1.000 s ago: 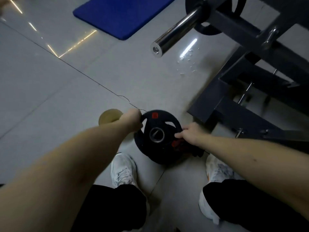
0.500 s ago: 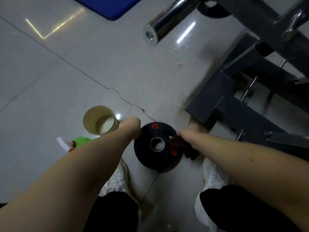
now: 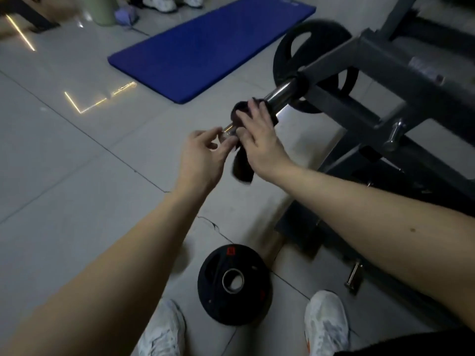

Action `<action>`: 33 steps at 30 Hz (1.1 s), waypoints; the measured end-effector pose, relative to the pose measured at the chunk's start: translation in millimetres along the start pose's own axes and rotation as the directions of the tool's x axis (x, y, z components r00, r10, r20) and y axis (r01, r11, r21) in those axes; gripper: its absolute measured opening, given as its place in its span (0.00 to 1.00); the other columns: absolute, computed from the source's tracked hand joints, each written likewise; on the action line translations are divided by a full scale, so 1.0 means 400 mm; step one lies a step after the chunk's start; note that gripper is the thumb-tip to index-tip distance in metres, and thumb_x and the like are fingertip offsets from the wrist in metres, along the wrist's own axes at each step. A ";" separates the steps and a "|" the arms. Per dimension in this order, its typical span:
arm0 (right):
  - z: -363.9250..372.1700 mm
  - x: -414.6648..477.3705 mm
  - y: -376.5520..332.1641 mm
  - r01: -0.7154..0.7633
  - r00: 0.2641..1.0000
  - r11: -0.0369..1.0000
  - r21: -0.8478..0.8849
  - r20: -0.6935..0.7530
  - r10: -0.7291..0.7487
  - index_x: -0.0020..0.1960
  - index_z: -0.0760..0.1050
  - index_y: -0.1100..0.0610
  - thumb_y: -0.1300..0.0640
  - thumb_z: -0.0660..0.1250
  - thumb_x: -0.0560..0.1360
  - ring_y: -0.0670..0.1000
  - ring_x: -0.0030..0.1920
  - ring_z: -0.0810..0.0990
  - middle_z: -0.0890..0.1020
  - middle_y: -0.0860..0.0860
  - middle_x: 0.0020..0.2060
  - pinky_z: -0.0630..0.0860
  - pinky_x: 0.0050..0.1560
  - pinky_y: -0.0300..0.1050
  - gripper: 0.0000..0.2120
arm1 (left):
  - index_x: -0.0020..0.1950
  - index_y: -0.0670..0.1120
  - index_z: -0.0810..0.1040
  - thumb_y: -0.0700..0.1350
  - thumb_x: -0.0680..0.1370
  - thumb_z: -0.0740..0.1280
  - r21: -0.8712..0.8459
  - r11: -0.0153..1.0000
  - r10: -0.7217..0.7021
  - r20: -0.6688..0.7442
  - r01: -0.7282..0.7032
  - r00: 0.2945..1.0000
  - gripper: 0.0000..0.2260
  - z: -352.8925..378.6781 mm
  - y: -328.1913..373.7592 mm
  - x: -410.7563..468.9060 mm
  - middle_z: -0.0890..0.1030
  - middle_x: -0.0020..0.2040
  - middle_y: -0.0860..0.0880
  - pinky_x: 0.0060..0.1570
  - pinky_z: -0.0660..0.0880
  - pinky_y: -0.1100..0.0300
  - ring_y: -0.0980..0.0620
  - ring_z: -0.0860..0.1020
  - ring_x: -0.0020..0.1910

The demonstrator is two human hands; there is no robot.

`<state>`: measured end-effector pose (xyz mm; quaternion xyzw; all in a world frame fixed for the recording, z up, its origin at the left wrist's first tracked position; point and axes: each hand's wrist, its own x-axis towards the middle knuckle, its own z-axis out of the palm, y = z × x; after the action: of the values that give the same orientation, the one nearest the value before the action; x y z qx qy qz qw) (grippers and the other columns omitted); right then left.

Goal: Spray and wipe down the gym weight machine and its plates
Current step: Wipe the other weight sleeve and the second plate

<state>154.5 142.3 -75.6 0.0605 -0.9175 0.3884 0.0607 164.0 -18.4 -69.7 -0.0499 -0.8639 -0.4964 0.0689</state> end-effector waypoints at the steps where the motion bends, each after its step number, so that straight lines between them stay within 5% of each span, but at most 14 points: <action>1: -0.005 0.007 0.013 0.040 0.999 0.998 -0.040 0.004 -0.040 0.78 0.68 0.54 0.51 0.55 0.86 0.50 0.83 0.45 0.55 0.51 0.82 0.47 0.81 0.51 0.21 | 0.53 0.51 0.85 0.58 0.77 0.71 0.001 1.000 -0.004 -0.012 0.004 1.000 0.12 0.003 0.005 0.005 0.80 0.50 0.50 0.53 0.78 0.53 0.54 0.80 0.47; 4: -0.074 0.120 0.046 -0.007 0.996 0.993 -0.118 -0.085 -0.003 0.71 0.74 0.56 0.52 0.53 0.86 0.55 0.82 0.48 0.59 0.55 0.81 0.47 0.80 0.54 0.19 | 0.55 0.48 0.85 0.55 0.77 0.73 0.047 0.999 -0.009 -0.033 0.011 0.999 0.13 0.005 0.022 0.015 0.79 0.51 0.49 0.53 0.76 0.56 0.55 0.78 0.48; 8: -0.169 0.290 0.039 -0.381 0.922 0.883 -0.274 -0.047 0.384 0.71 0.73 0.58 0.58 0.51 0.85 0.60 0.80 0.52 0.64 0.60 0.77 0.45 0.79 0.58 0.19 | 0.61 0.46 0.84 0.54 0.77 0.74 0.063 0.997 -0.054 0.001 0.054 0.999 0.17 -0.010 0.042 0.020 0.80 0.54 0.48 0.52 0.77 0.56 0.52 0.79 0.50; 11: -0.091 0.216 -0.020 -0.239 0.968 0.900 -0.366 -0.012 0.252 0.65 0.77 0.55 0.56 0.55 0.84 0.57 0.74 0.64 0.74 0.56 0.69 0.49 0.77 0.62 0.16 | 0.55 0.47 0.85 0.53 0.75 0.75 0.085 0.995 -0.059 0.005 0.059 0.998 0.13 -0.011 0.042 0.027 0.79 0.49 0.48 0.43 0.74 0.60 0.53 0.78 0.45; 14: -0.024 0.103 -0.073 -0.049 0.989 0.944 -0.327 0.113 0.090 0.60 0.79 0.49 0.50 0.53 0.85 0.52 0.75 0.61 0.75 0.48 0.67 0.45 0.75 0.64 0.16 | 0.51 0.49 0.83 0.54 0.73 0.75 0.096 0.994 -0.051 -0.032 0.054 0.998 0.12 -0.004 0.034 0.028 0.80 0.46 0.51 0.41 0.75 0.59 0.58 0.78 0.40; 16: -0.073 0.161 -0.059 -0.067 0.977 0.899 -0.433 0.154 0.147 0.59 0.79 0.49 0.51 0.51 0.84 0.53 0.74 0.63 0.77 0.49 0.64 0.46 0.77 0.62 0.18 | 0.55 0.50 0.83 0.55 0.73 0.75 0.084 0.994 -0.059 -0.040 0.062 0.997 0.14 -0.002 0.037 0.026 0.81 0.50 0.52 0.45 0.77 0.58 0.58 0.79 0.44; 19: -0.153 0.297 0.009 -0.288 0.933 0.809 -0.513 0.042 0.358 0.64 0.77 0.50 0.52 0.49 0.84 0.56 0.76 0.61 0.73 0.54 0.70 0.49 0.78 0.62 0.19 | 0.57 0.49 0.82 0.57 0.75 0.74 0.117 0.990 -0.076 -0.014 0.077 0.997 0.16 -0.010 0.048 0.028 0.79 0.51 0.51 0.46 0.76 0.57 0.55 0.79 0.46; 23: -0.119 0.273 0.009 -0.484 0.872 0.861 -0.157 -0.172 0.459 0.76 0.68 0.48 0.49 0.50 0.86 0.52 0.82 0.42 0.47 0.51 0.83 0.48 0.80 0.59 0.21 | 0.57 0.48 0.82 0.57 0.76 0.73 0.153 0.982 -0.123 0.054 0.114 0.991 0.15 -0.029 0.067 0.043 0.81 0.49 0.52 0.47 0.79 0.54 0.53 0.79 0.46; 26: -0.037 0.179 -0.082 -0.565 0.770 0.775 0.283 -0.158 0.619 0.83 0.52 0.45 0.49 0.54 0.86 0.59 0.81 0.51 0.39 0.53 0.82 0.57 0.79 0.58 0.27 | 0.49 0.49 0.83 0.52 0.80 0.69 0.073 0.981 -0.186 0.083 0.180 0.979 0.08 -0.048 0.078 0.054 0.81 0.40 0.57 0.39 0.73 0.62 0.57 0.79 0.43; 30: 0.021 0.166 -0.141 -0.607 0.632 0.588 0.535 -0.124 0.765 0.83 0.41 0.46 0.48 0.57 0.85 0.61 0.71 0.68 0.57 0.60 0.77 0.68 0.64 0.54 0.34 | 0.47 0.46 0.84 0.49 0.79 0.72 -0.063 0.961 -0.261 0.108 0.268 0.959 0.06 -0.053 0.084 0.066 0.83 0.40 0.53 0.45 0.79 0.54 0.51 0.82 0.43; 33: -0.069 0.256 -0.068 -0.534 0.508 0.462 0.708 -0.168 0.845 0.82 0.49 0.55 0.50 0.58 0.85 0.60 0.71 0.70 0.66 0.60 0.74 0.68 0.67 0.53 0.31 | 0.49 0.47 0.85 0.50 0.78 0.73 -0.133 0.931 -0.326 0.112 0.339 0.939 0.07 -0.047 0.084 0.065 0.85 0.43 0.49 0.50 0.81 0.48 0.46 0.83 0.45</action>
<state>59.8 136.8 -21.4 -0.4212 -0.6411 0.6330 0.1044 145.0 -17.3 -27.3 0.0704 -0.8221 -0.5619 -0.0584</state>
